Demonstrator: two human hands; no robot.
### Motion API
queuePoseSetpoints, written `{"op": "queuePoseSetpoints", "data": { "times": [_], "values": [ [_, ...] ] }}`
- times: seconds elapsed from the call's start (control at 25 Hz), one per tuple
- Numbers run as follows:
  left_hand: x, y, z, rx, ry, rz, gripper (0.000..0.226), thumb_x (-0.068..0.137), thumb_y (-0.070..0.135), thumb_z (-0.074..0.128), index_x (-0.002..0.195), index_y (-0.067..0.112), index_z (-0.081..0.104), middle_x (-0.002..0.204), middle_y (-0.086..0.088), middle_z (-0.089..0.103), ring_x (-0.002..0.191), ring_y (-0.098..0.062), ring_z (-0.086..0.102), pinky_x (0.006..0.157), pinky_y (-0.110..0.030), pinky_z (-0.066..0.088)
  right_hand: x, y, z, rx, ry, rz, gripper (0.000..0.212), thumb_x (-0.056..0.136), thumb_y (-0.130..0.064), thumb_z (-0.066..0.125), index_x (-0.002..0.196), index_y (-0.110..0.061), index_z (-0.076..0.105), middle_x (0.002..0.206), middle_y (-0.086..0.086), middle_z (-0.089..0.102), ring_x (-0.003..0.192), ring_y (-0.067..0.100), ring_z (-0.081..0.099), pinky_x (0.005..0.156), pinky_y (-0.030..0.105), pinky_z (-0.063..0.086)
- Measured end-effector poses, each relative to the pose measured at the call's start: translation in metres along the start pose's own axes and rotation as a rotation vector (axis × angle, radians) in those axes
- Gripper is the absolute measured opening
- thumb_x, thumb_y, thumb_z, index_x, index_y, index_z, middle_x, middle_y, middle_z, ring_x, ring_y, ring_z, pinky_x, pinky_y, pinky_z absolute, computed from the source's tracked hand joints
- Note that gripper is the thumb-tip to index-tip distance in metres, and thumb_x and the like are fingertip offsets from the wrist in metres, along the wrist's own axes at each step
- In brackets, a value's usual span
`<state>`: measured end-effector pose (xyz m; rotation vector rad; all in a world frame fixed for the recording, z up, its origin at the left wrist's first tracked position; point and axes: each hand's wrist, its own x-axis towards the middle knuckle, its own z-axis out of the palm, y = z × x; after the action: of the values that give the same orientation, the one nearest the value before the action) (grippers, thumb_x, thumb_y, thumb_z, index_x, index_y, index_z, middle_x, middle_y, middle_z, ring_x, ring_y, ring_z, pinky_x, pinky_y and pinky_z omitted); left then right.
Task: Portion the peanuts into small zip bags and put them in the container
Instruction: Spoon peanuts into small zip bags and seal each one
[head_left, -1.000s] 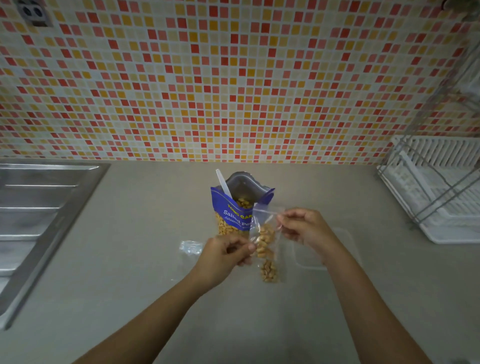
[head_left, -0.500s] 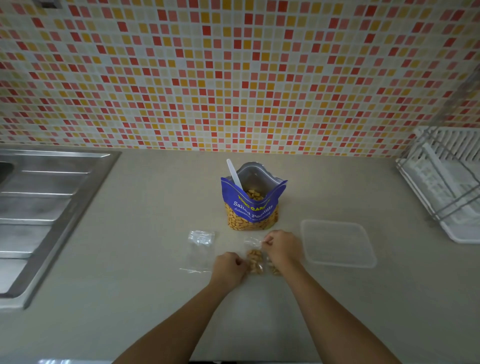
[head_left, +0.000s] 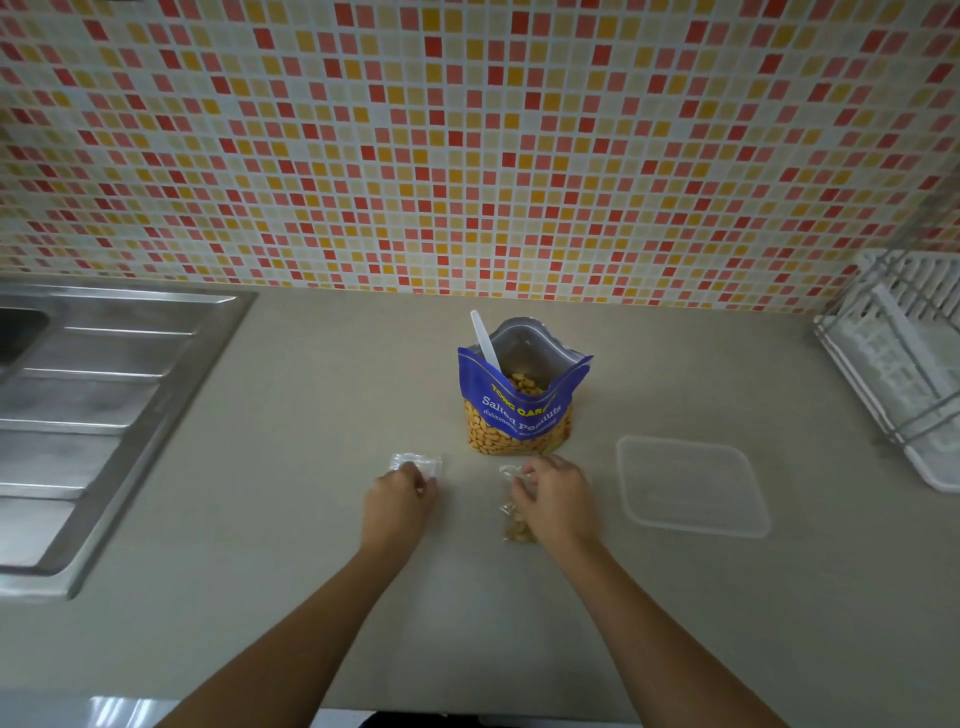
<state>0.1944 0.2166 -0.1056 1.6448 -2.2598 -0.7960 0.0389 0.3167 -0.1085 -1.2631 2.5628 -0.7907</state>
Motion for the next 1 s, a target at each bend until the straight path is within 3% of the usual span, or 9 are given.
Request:
{"op": "queuePoseSetpoints", "data": {
  "times": [0.12,0.24,0.44,0.64,0.8,0.88,1.0],
  "values": [
    [0.014,-0.030,-0.012,0.007,0.046,-0.090,0.032,0.084,0.023,0.064,0.103,-0.002,0.060,0.103,-0.022,0.062,0.099,-0.038,0.058,0.085,-0.039,0.043,-0.008,-0.022,0.018,0.032,-0.129,-0.112,0.014,0.083,-0.019,0.056,0.092,-0.010,0.064,0.093,0.010,0.068,0.086,0.029,0.064,0.071,0.036,0.051],
    [0.017,-0.039,-0.012,0.093,-0.060,-0.183,0.048,0.080,0.031,0.068,0.112,-0.002,0.054,0.114,-0.021,0.055,0.108,-0.038,0.054,0.094,-0.038,0.041,-0.008,-0.046,0.039,0.033,-0.259,-0.145,0.021,0.085,-0.013,0.053,0.102,-0.009,0.065,0.101,0.013,0.066,0.094,0.030,0.062,0.077,0.033,0.047],
    [0.022,-0.038,-0.011,0.001,-0.116,-0.232,0.040,0.076,0.023,0.069,0.109,0.002,0.056,0.111,-0.017,0.064,0.107,-0.032,0.059,0.087,-0.033,0.046,-0.006,-0.060,0.056,-0.144,-0.459,-0.200,0.031,0.086,-0.027,0.056,0.113,-0.013,0.064,0.116,0.011,0.054,0.106,0.030,0.057,0.090,0.033,0.047],
    [0.025,-0.040,-0.013,-0.017,-0.175,-0.263,0.016,0.075,0.023,0.065,0.084,0.010,0.068,0.095,-0.010,0.072,0.096,-0.027,0.065,0.077,-0.028,0.050,-0.003,-0.059,0.060,-0.235,-0.463,-0.240,0.031,0.091,-0.027,0.052,0.113,-0.009,0.062,0.121,0.012,0.049,0.111,0.030,0.053,0.089,0.032,0.043],
    [0.025,-0.040,-0.016,-0.032,-0.163,-0.250,0.013,0.076,0.019,0.066,0.070,0.018,0.055,0.092,-0.010,0.069,0.094,-0.028,0.063,0.076,-0.028,0.048,-0.003,-0.056,0.064,-0.212,-0.475,-0.241,0.029,0.090,-0.029,0.053,0.110,-0.010,0.063,0.119,0.011,0.049,0.108,0.029,0.053,0.090,0.032,0.044],
    [0.024,-0.043,-0.021,-0.072,-0.120,-0.275,0.011,0.076,0.014,0.063,0.070,0.018,0.055,0.088,-0.009,0.066,0.091,-0.028,0.063,0.073,-0.028,0.047,-0.003,-0.054,0.066,-0.190,-0.464,-0.240,0.029,0.089,-0.029,0.055,0.109,-0.010,0.063,0.118,0.011,0.050,0.108,0.029,0.053,0.090,0.032,0.045],
    [0.028,-0.059,-0.028,-0.132,-0.045,-0.294,0.009,0.078,0.011,0.061,0.080,0.012,0.070,0.085,-0.007,0.070,0.085,-0.026,0.065,0.072,-0.026,0.049,-0.002,-0.053,0.067,-0.150,-0.437,-0.226,0.030,0.088,-0.029,0.057,0.112,-0.012,0.063,0.118,0.009,0.051,0.110,0.027,0.053,0.093,0.032,0.044]
  ]
}}
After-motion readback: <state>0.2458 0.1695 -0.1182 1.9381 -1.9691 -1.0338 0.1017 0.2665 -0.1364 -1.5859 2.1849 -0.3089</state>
